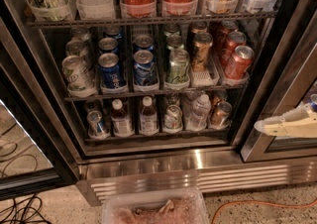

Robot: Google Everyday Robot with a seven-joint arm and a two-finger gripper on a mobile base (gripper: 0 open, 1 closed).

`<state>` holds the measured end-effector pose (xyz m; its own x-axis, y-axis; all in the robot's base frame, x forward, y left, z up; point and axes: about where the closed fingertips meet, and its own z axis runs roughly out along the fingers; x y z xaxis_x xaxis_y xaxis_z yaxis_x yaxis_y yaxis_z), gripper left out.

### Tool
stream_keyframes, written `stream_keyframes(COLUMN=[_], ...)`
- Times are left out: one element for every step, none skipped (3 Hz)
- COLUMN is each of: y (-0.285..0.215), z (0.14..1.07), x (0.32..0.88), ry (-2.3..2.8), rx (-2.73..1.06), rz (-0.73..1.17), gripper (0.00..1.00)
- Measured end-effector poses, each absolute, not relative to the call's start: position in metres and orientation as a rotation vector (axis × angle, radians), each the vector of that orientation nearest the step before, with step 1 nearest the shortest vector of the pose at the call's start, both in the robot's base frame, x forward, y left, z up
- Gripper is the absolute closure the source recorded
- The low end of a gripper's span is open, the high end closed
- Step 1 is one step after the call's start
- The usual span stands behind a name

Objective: Pick orange can from top shelf of fridge

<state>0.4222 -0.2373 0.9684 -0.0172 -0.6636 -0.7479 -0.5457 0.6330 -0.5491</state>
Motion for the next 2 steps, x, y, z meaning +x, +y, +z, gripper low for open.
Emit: stream_keyframes(y=[-0.257, -0.291], z=[0.936, 0.945], x=[0.429, 0.439], ry=[1.669, 1.615], rx=[-0.853, -0.667], rz=[-0.136, -0.204], gripper=[0.00, 0.00])
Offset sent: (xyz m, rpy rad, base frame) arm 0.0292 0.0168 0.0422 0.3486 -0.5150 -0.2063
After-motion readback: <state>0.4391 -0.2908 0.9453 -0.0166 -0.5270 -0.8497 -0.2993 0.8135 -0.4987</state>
